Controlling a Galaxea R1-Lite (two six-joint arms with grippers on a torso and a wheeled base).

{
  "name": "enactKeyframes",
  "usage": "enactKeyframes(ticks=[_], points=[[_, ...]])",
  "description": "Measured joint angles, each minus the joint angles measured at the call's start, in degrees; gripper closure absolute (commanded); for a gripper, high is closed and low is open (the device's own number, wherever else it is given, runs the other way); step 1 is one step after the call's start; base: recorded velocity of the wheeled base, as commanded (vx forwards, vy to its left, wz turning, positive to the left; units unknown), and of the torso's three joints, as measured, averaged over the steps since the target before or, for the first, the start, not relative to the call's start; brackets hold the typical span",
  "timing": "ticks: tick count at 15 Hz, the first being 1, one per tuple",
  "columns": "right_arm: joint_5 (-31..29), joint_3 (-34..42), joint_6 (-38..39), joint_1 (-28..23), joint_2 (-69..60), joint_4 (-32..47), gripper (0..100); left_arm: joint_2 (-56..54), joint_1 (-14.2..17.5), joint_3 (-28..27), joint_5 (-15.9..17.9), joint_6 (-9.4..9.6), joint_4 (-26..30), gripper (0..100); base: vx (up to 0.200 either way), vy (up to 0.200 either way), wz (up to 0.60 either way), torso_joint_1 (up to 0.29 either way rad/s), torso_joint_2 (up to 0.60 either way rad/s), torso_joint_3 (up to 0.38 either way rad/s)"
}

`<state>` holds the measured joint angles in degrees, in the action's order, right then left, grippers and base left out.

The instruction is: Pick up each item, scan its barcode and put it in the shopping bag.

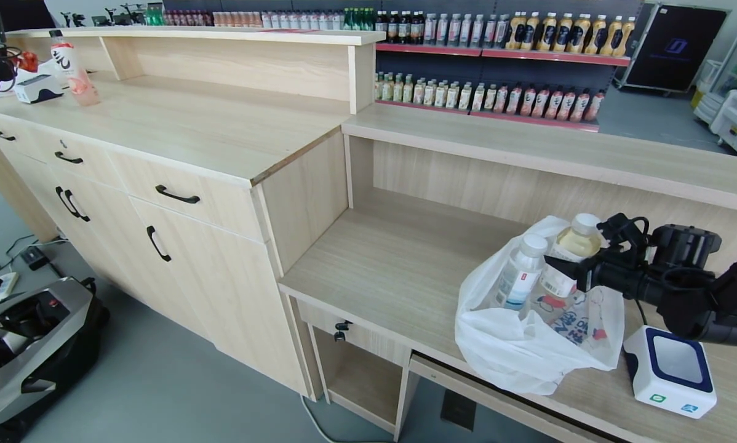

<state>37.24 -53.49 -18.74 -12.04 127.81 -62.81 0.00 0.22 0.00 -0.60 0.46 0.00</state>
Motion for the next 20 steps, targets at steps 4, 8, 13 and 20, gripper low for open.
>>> enactKeyframes(ticks=[4, 8, 13, 20], points=[[0.0, -0.63, -1.9, 0.72, 2.44, -0.41, 100, 0.0, 0.05, 0.0, 0.0, -0.02, 0.0, 100, 0.0, 0.0, 0.0, 0.0, 0.0, 0.0], [0.0, -0.2, -2.08, 1.08, 3.89, -0.37, 100, 0.0, -0.01, 0.0, 0.0, 0.0, 0.0, 100, 0.0, 0.0, 0.0, 0.0, 0.0, 0.0], [0.01, -0.06, -2.15, 1.77, 4.55, -1.21, 0, 0.0, 0.05, 0.0, 0.0, 0.0, 0.0, 100, 0.0, 0.0, 0.0, 0.0, 0.0, 0.0], [5.14, -0.06, -1.95, 1.13, 3.56, -0.45, 0, 0.0, 0.0, 0.0, 0.0, -0.02, 0.0, 100, 0.0, 0.0, 0.0, 0.0, 0.0, 0.0]])
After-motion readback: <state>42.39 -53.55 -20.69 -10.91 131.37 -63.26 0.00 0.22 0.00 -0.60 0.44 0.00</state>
